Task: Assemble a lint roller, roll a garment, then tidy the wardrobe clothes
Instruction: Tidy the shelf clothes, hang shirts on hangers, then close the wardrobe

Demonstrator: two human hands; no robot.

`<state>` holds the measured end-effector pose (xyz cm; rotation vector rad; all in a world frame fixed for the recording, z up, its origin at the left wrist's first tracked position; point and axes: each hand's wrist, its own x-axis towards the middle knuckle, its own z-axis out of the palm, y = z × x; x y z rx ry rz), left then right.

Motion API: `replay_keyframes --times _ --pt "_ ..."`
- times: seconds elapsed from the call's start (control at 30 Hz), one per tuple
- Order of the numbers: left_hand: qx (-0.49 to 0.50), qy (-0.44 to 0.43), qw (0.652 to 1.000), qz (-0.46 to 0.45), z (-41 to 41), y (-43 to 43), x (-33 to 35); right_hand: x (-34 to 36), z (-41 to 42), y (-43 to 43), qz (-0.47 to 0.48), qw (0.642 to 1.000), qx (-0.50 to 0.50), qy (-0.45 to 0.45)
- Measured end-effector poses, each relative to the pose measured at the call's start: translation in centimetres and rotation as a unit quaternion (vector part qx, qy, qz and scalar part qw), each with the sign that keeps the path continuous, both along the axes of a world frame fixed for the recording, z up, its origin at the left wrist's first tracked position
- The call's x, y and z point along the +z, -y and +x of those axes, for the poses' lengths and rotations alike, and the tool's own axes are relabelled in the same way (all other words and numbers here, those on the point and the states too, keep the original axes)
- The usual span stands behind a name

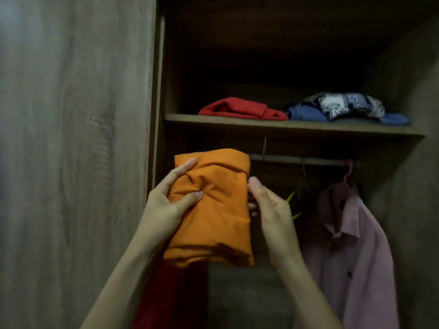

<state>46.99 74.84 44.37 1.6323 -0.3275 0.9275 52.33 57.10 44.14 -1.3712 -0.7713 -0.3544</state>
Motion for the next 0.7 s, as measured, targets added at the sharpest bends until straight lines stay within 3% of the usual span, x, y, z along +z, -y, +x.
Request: replay_keyframes --times 0.23,0.33,0.43,0.6,0.7 --pt "-0.044 -0.075 0.996 -0.027 0.6 4.5 -4.4 -3.4 0.7 3.0 -0.078 0.996 0.003 -0.045" --pt "-0.084 -0.135 0.983 -0.089 1.4 7.2 -6.6 -5.0 1.9 4.8 -0.069 0.989 0.021 -0.131" --pt "-0.116 -0.165 0.972 -0.125 1.5 9.0 -8.6 -6.7 2.7 5.7 -0.049 0.986 0.007 -0.160" --pt "-0.151 -0.216 0.957 -0.123 0.1 12.3 -13.7 -11.1 3.5 7.2 -0.137 0.971 -0.010 -0.198" --pt "-0.185 -0.238 0.951 -0.064 -1.0 13.1 -16.6 -12.2 3.1 7.7 -0.132 0.958 -0.011 -0.253"
